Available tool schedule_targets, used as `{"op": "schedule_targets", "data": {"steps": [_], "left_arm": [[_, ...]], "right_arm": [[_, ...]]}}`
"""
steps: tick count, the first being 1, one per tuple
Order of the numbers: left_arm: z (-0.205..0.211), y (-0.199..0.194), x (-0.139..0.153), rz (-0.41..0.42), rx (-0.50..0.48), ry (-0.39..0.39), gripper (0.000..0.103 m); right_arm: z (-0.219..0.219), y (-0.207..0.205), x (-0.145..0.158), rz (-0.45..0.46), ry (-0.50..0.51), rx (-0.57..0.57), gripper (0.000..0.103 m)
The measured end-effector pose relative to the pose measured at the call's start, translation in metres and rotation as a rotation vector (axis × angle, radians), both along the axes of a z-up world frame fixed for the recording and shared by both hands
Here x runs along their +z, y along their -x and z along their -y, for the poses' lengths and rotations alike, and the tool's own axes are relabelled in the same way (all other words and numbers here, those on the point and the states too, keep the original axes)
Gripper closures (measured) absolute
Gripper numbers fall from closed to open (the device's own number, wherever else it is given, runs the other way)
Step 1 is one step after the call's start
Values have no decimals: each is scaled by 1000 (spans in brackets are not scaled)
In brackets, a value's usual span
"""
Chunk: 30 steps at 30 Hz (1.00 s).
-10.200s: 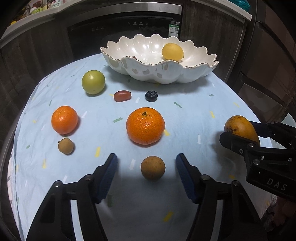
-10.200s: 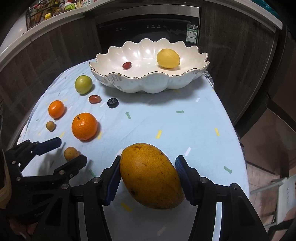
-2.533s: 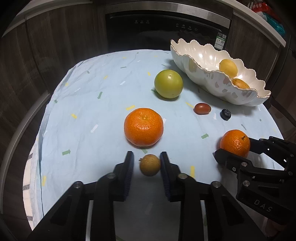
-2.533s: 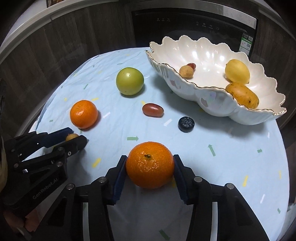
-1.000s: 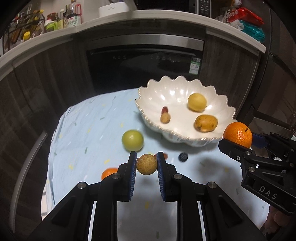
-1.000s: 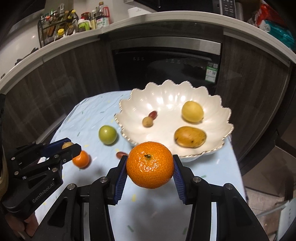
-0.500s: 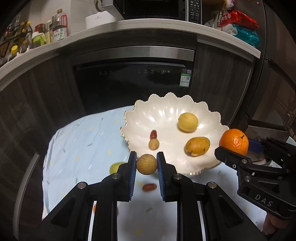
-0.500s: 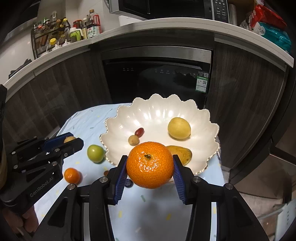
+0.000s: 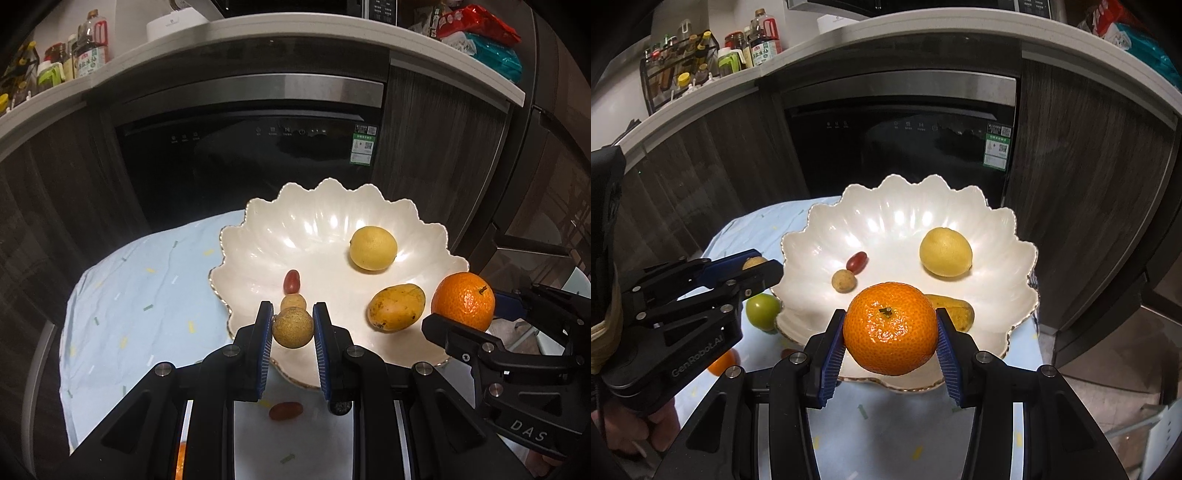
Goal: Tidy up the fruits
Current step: 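Carry the kiwi and mandarin into the white bowl and open both grippers, then withdraw both open grippers from the bowl toward the remaining fruits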
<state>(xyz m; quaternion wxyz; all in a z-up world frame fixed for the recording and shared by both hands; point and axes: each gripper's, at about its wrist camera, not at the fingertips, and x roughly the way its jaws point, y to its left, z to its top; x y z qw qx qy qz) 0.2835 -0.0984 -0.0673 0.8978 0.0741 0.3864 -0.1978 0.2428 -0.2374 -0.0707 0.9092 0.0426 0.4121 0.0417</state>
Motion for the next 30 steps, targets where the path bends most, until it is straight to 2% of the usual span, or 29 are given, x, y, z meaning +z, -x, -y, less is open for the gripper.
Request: {"op": "schedule_targets", "data": {"steps": [10,12,14,17,20,22,26,30], "left_arm": [[10,-8,-12,-24,-26,-13,80],[11,-8,-13,-21,-24,-21,73],[10,-7,-12,-10,-15,-29,57],[7,-5,-10,-2,-1,-37,50],[2,-4,-8,3,14,-40,46],[-2,-2,-5,8,26,-41,43],[-11,5,1,23,50,-40,31],[-20,12,7,36,70,-47,28]], "right_arm": [[2,-7,-17,-48,-20,23,55],[3,-7,-18,-53,-24,24,55],[4,-7,-18,-52,-24,19,54],[6,-5,-14,-40,-18,0,35],[5,-3,-7,-15,12,-20,26],[5,-1,-4,-6,14,-24,25],[2,3,0,3,17,-28,25],[-5,9,5,16,23,-22,24]]}}
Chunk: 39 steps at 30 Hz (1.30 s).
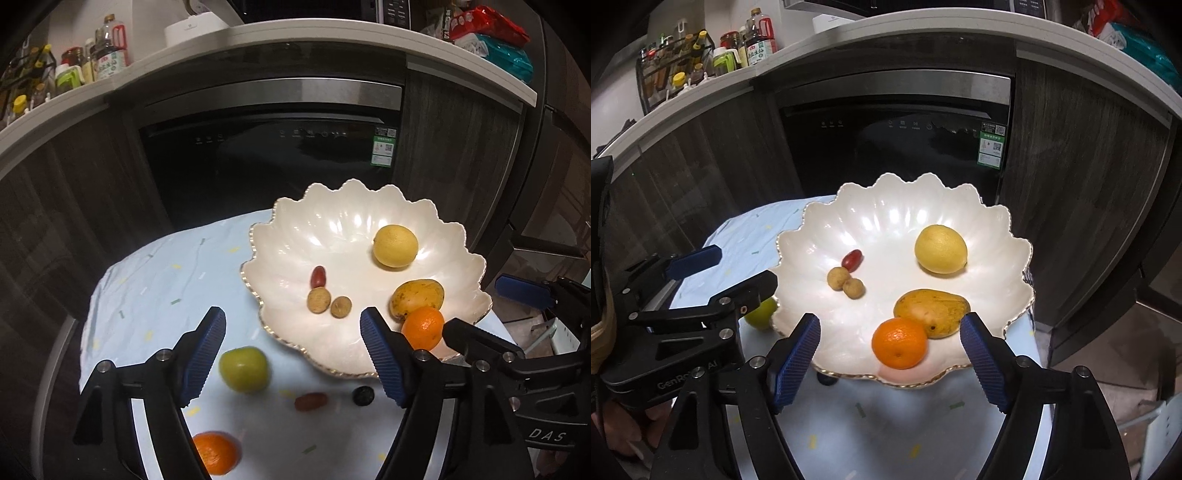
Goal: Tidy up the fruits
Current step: 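Withdraw both open grippers from the bowl toward the remaining fruits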
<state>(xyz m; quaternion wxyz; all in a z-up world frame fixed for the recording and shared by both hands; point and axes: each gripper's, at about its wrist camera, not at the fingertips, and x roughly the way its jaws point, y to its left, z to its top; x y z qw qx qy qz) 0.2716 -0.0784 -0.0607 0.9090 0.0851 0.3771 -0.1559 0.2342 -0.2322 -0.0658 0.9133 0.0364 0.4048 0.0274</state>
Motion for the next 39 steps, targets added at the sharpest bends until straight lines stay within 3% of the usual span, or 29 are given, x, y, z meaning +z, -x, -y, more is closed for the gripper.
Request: {"op": "schedule_targets", "data": {"steps": [24,39], "left_arm": [[-67,58,31,57,102,18,27],[-95,81,6,51,165,7,26]], "right_arm": [[-51,44,28,83,45,40,24],[-75,59,8,103,70,71,24]]}}
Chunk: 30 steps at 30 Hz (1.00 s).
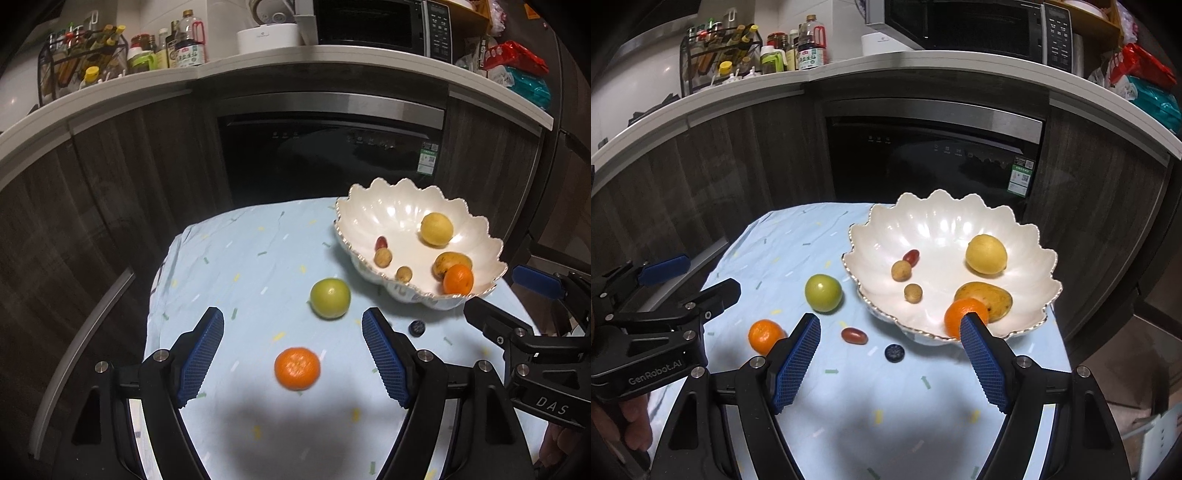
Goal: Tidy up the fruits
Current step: 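Withdraw both open grippers from the bowl toward the remaining fruits, then close the left gripper on the second mandarin while the right gripper grasps the blueberry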
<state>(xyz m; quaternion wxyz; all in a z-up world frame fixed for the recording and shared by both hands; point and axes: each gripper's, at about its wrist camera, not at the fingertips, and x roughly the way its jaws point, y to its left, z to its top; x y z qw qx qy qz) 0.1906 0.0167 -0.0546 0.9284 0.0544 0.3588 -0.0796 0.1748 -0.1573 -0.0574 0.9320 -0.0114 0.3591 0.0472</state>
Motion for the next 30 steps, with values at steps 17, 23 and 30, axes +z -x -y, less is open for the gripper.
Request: {"op": "schedule_targets", "data": {"steps": [17,23,30], "left_arm": [[-12,-3,-54,-55,47,5,26],[-8,-10,-71,-80,36,2,26],[-3,-20,-86,-109,24,2,27]], "right_arm": [[-9,-6,-48,-28,25,23,26],[-8,-14,-66,-61,26,32,31],[-6,-27,-82,-96,23,34,41]]}}
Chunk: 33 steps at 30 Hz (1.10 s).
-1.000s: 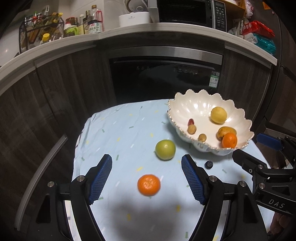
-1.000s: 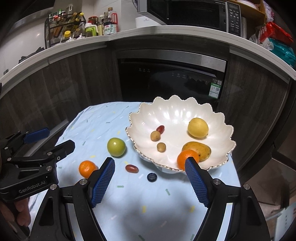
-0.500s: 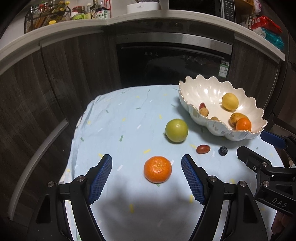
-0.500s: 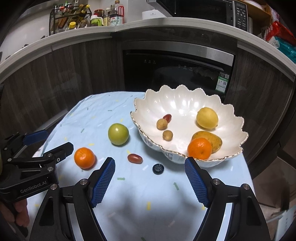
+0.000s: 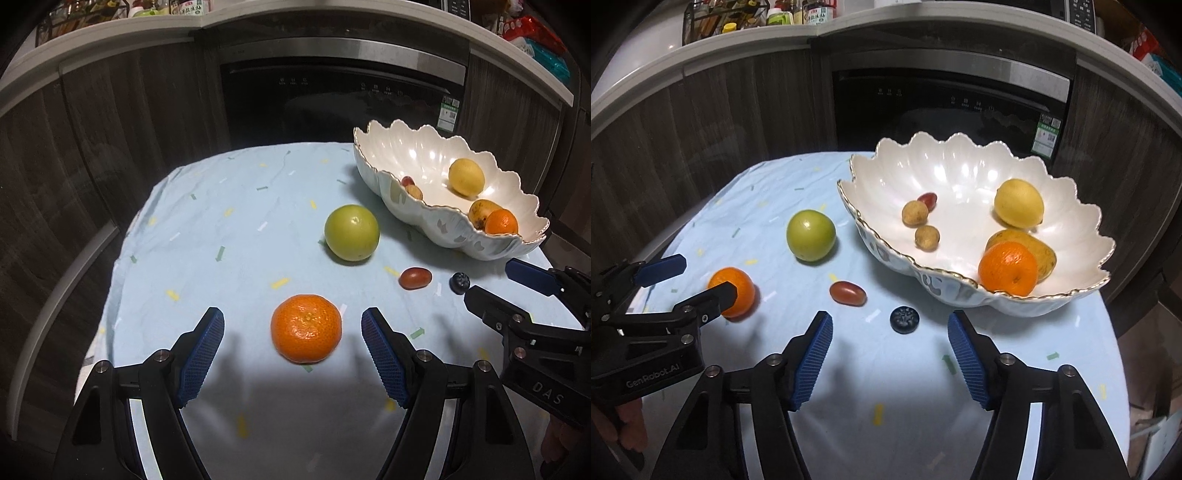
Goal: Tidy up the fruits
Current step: 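Close the left gripper on the second mandarin while the right gripper grasps the blueberry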
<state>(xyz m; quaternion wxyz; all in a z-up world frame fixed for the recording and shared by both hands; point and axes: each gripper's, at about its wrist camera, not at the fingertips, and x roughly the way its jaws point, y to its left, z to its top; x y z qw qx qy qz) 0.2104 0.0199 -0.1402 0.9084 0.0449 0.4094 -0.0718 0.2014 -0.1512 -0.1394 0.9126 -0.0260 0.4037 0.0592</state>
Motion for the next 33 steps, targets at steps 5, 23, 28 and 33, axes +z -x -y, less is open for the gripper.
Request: {"op": "schedule_targets", "data": {"steps": [5,23,28,33], "left_arm": [[4,-6,-7,-16,-15,2,30],[7,-20,-30,-85,-24,6,51],[8,-21,-31,-81,-30,1,57],[8,-21,-30,-83,-26,3,58]], "right_arm": [[3,-10,-11,-28,-7,-10,44],[4,-27,-32,-84,-12,-35,65],[5,-28,-33,-83,-14,-39,73],[6,-29,-32,-82,-18,-39,80]]}}
